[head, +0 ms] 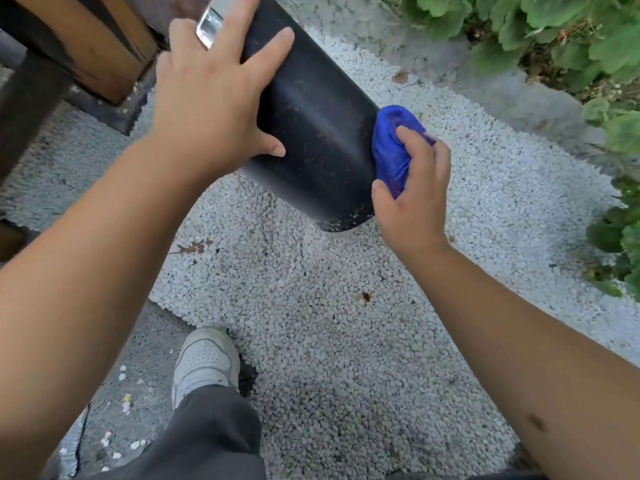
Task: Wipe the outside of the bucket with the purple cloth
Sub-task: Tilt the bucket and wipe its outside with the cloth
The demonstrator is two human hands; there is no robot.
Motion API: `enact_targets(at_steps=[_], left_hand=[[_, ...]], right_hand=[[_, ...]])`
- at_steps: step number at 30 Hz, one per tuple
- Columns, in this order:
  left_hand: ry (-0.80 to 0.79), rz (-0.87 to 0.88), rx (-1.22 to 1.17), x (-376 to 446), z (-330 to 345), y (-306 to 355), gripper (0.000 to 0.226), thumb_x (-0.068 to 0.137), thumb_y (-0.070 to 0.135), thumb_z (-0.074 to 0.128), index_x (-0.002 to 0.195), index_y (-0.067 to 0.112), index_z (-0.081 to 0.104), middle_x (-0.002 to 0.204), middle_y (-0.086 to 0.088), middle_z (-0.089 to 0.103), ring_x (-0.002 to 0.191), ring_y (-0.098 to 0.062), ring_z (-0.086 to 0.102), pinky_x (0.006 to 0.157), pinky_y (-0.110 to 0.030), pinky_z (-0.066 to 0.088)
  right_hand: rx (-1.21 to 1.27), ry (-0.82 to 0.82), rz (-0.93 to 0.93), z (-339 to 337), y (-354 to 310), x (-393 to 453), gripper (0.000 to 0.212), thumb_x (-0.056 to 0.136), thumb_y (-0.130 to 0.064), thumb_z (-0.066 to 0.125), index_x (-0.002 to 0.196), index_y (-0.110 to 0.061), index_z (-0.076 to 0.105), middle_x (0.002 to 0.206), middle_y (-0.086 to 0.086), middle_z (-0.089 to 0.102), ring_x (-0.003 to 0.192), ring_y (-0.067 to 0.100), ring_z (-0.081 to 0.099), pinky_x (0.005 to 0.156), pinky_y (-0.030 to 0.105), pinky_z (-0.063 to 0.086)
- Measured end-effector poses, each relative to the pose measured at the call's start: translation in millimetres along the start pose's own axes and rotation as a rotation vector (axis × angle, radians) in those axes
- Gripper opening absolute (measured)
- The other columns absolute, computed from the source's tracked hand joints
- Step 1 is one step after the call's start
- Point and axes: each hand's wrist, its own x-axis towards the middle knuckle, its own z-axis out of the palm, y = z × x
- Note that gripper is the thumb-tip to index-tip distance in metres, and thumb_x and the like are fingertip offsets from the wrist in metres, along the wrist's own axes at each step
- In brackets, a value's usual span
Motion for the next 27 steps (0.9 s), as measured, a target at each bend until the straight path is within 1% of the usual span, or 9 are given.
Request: enact_targets(at_steps=[3,6,9,12,15,17,20,23,27], left_hand=[[-0.007,-0.005,0.002,3,-1,-1,0.117,0.053,0.052,0.090,0.150,0.031,0.029,0.165,-0.005,0.014,0.113,-0.055,0.040,0.081,-0.058,0.042],[-0.013,0.007,-0.006,4,-1,-2,0.118,0.053,0.052,0.090,0.151,0.030,0.028,0.166,-0.006,0.011,0.114,-0.056,0.039,0.082,-0.059,0.042],[0.006,0.013,-0.019,3,2,-3,0.123,0.050,0.053,0.091,0.152,0.026,0.027,0.166,-0.013,0.007,0.119,-0.057,0.037,0.084,-0.061,0.042],[0.128,0.012,-0.152,-2,12,-5,0.128,0.048,0.052,0.093,0.151,0.013,0.028,0.158,-0.034,0.007,0.134,-0.055,0.029,0.104,-0.060,0.034],[0.263,-0.001,-0.376,-17,28,-14,0.122,0.062,0.050,0.089,0.150,-0.004,0.024,0.150,-0.044,0.007,0.146,-0.050,0.011,0.122,-0.046,0.015],[0.287,-0.070,-0.489,-28,39,-20,0.123,0.068,0.052,0.085,0.150,-0.010,0.017,0.151,-0.039,0.010,0.146,-0.039,0.011,0.123,-0.035,0.012],[0.179,-0.321,-0.671,-45,51,-20,0.135,0.064,0.052,0.088,0.156,0.008,0.000,0.154,-0.013,0.022,0.141,-0.013,0.021,0.111,-0.017,0.018],[0.142,-0.398,-0.711,-48,57,-24,0.133,0.061,0.046,0.092,0.156,0.025,0.001,0.148,-0.005,0.032,0.132,-0.009,0.031,0.102,-0.024,0.028],[0.137,-0.358,-0.725,-43,45,-27,0.123,0.063,0.038,0.092,0.155,0.023,0.012,0.154,0.002,0.036,0.136,-0.004,0.030,0.105,-0.026,0.029]], right_hand=[[-0.140,-0.001,-0.124,6,0,-13,0.059,0.079,-0.013,0.063,0.133,-0.023,0.042,0.138,0.019,0.039,0.123,0.039,0.039,0.100,0.029,0.029],[-0.259,0.010,-0.264,10,4,-22,0.060,0.078,-0.008,0.065,0.132,-0.021,0.042,0.136,0.020,0.038,0.115,0.045,0.042,0.098,0.045,0.038],[-0.328,0.002,-0.359,15,6,-31,0.063,0.076,-0.004,0.064,0.132,-0.023,0.039,0.135,0.010,0.026,0.113,0.044,0.038,0.095,0.049,0.041],[-0.303,-0.005,-0.314,19,5,-36,0.066,0.074,-0.001,0.064,0.130,-0.024,0.039,0.134,0.008,0.024,0.114,0.042,0.035,0.094,0.051,0.044],[-0.228,-0.016,-0.200,19,1,-30,0.065,0.073,-0.002,0.064,0.129,-0.026,0.041,0.137,0.016,0.032,0.117,0.044,0.038,0.096,0.040,0.039],[-0.200,-0.033,-0.160,16,0,-22,0.065,0.073,-0.002,0.064,0.128,-0.028,0.042,0.137,0.019,0.037,0.119,0.042,0.037,0.096,0.035,0.033],[-0.136,-0.061,-0.111,11,1,-12,0.066,0.074,-0.001,0.062,0.129,-0.031,0.042,0.141,0.014,0.033,0.124,0.036,0.034,0.096,0.032,0.033],[-0.026,-0.062,-0.040,10,-3,-5,0.065,0.074,-0.001,0.060,0.129,-0.034,0.044,0.144,0.008,0.029,0.128,0.029,0.030,0.102,0.026,0.027],[-0.007,-0.085,-0.013,3,-11,11,0.062,0.072,0.000,0.058,0.128,-0.028,0.050,0.142,0.011,0.031,0.129,0.030,0.032,0.105,0.028,0.026]])
